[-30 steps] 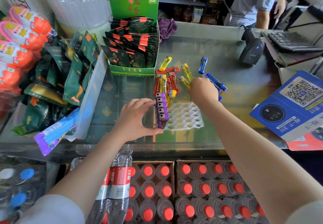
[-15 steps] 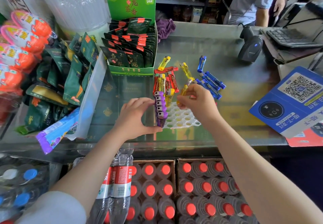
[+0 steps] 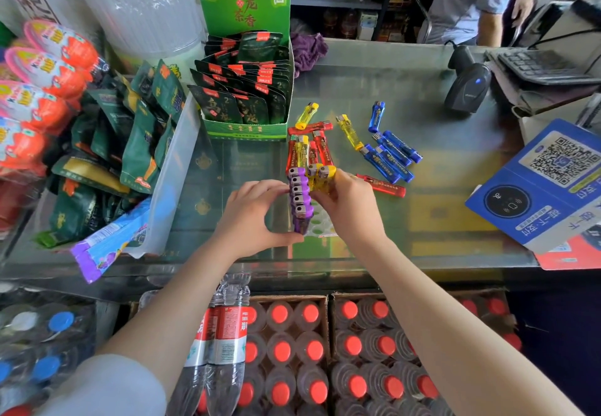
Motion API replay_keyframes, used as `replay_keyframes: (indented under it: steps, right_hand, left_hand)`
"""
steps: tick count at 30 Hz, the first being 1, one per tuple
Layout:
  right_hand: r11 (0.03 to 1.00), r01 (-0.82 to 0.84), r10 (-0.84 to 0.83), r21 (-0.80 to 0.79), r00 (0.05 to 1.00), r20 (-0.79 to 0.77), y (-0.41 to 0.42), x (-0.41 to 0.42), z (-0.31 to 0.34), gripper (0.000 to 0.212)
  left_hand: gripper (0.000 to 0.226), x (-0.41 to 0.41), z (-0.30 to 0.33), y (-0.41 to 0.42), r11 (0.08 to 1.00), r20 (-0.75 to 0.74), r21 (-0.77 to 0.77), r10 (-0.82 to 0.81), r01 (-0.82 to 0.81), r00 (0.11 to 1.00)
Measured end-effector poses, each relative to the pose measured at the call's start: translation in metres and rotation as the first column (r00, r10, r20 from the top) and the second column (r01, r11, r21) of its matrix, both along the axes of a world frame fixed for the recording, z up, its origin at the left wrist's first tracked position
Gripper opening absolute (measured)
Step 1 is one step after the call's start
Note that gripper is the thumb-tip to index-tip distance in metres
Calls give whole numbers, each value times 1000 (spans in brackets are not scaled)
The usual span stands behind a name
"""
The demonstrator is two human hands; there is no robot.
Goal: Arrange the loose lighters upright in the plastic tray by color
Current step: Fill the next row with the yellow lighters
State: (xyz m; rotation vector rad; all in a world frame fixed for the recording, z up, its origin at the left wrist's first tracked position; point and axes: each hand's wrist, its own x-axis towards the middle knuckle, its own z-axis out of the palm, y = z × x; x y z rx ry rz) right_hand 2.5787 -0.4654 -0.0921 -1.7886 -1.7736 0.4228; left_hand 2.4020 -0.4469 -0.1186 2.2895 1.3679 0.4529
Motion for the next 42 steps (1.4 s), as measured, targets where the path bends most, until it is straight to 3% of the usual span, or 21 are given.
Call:
replay_keyframes:
  steps: [5,9,13,18,23,35,39,42]
  right_hand:
    - [999,-6,6,-41,1000,-16,0,3,2,29]
    - [998,-5,2,-64,998,-56,-7,-5,6,20]
    - [997,25,-21,-75,999,43,-12,-15,4,18]
    - [990,93,-44,-109,923,382,-11,-18,8,33]
    - [987,80,-5,-139,880,474,-10,-15,10,38]
    - [985,-109,144,-131,943,299,-3,3,3,35]
    - [940,-263,311,-218,922,230,-1,27,10,30]
    - [954,-282,292,-99,950,112,5,48,14,18]
  left_hand:
    - [85,0,1,0,1000,2,-3,-3,3,1000]
    - [85,0,1,0,1000,-8,-6,-1,1,1000]
    - [85,1,1,0,1000,-6,-10,3,-3,1000]
    - [83,0,0,1,1000,-9,-6,2,-2,1000]
    - [83,0,0,0,1000,-16,-13,0,-1,1000]
    - [85,1,2,-1,1000,-15,-14,1,-1,1000]
    - [85,0,2,0,1000,-15,-17,-4,4,1000]
    - [85,0,1,1,1000,-4,-24,-6,6,1000]
